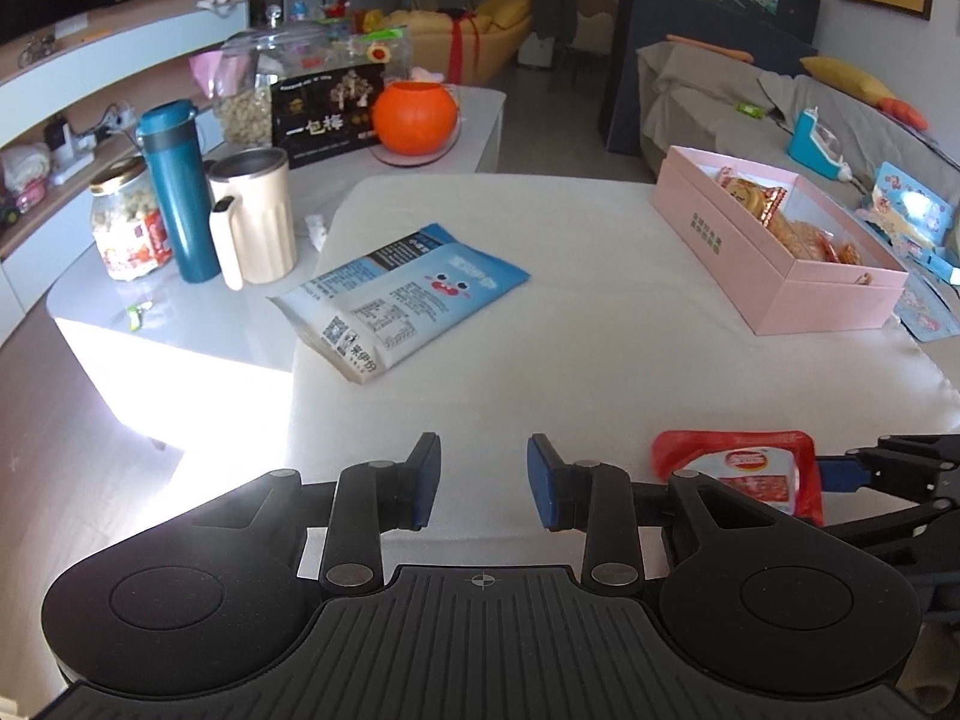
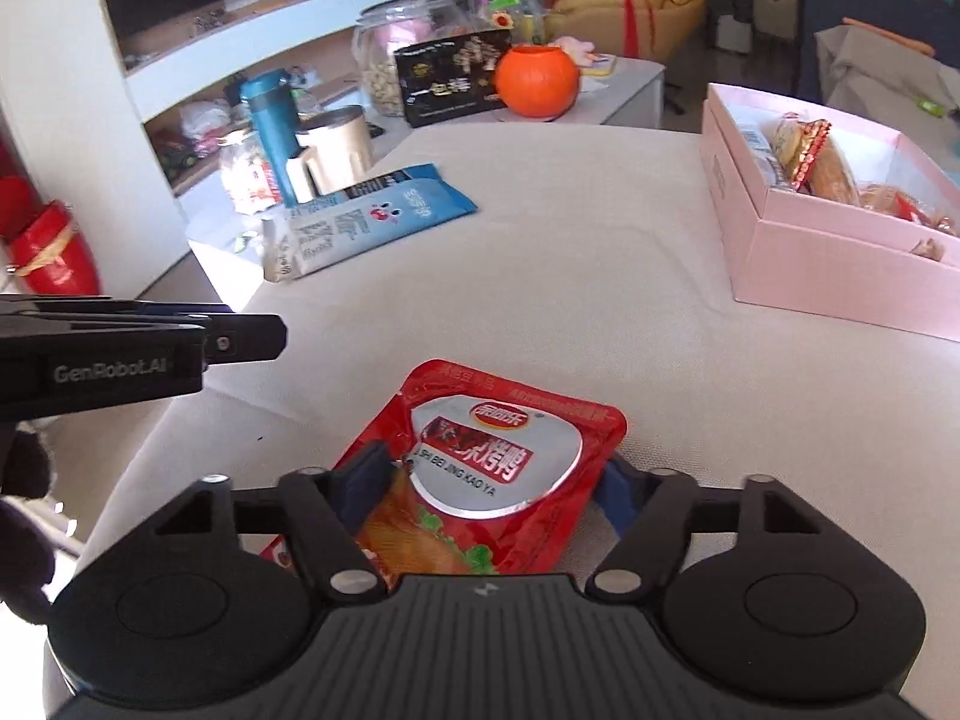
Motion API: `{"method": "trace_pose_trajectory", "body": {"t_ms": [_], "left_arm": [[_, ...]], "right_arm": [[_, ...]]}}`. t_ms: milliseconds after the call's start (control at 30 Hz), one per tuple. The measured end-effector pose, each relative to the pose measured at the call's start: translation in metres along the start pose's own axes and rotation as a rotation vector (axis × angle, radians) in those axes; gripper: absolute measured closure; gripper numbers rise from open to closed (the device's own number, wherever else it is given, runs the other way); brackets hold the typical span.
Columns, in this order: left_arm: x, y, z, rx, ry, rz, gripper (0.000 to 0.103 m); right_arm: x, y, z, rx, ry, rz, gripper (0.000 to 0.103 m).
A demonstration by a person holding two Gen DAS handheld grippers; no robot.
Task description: Organize snacks
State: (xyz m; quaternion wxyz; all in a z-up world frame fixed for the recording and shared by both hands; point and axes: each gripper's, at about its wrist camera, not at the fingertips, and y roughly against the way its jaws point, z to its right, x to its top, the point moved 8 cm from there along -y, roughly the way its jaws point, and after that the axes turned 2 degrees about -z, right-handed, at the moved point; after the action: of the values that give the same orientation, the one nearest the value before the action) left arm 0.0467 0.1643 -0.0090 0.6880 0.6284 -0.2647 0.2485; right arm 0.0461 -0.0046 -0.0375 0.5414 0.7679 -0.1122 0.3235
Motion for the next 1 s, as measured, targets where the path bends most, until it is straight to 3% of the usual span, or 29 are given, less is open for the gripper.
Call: {"method": "trace_pose_trajectory", "body": {"t_ms": [200, 300, 400, 567, 633, 733, 900, 1000], "left_arm": [[0.016, -0.009, 0.002, -0.043, -0.002, 0.011, 0.068], [0.047, -0.019, -0.010, -0.071, 0.019, 0.058, 0.067], [0.085, -0.046, -0.035, -0.048, 0.070, 0.095, 0.066], [0.119, -0.106, -0.079, 0.066, 0.122, 0.057, 0.067], [0.116, -0.125, -0.086, 0.057, 0.139, -0.008, 0.068], [0.107, -0.119, -0.078, 0.035, 0.133, -0.005, 0.069], [0.065, -0.086, -0.025, -0.026, 0.042, -0.018, 0.069], [0.039, -0.069, 0.006, -0.083, 0.057, -0.032, 0.068]], "right_arm": [[0.002, 0.020, 0.067, -0.114, -0.007, 0.046, 0.039], [0.010, 0.027, 0.101, -0.186, 0.013, 0.089, 0.039], [0.014, 0.029, 0.132, -0.248, 0.045, 0.137, 0.038], [0.003, 0.028, 0.164, -0.154, -0.080, 0.164, 0.027], [0.000, 0.030, 0.165, -0.131, -0.086, 0.171, 0.024], [0.001, 0.025, 0.161, -0.123, -0.066, 0.161, 0.017], [0.001, 0.023, 0.157, -0.116, -0.048, 0.150, 0.011], [0.001, 0.025, 0.160, -0.097, -0.065, 0.155, 0.011]]}}
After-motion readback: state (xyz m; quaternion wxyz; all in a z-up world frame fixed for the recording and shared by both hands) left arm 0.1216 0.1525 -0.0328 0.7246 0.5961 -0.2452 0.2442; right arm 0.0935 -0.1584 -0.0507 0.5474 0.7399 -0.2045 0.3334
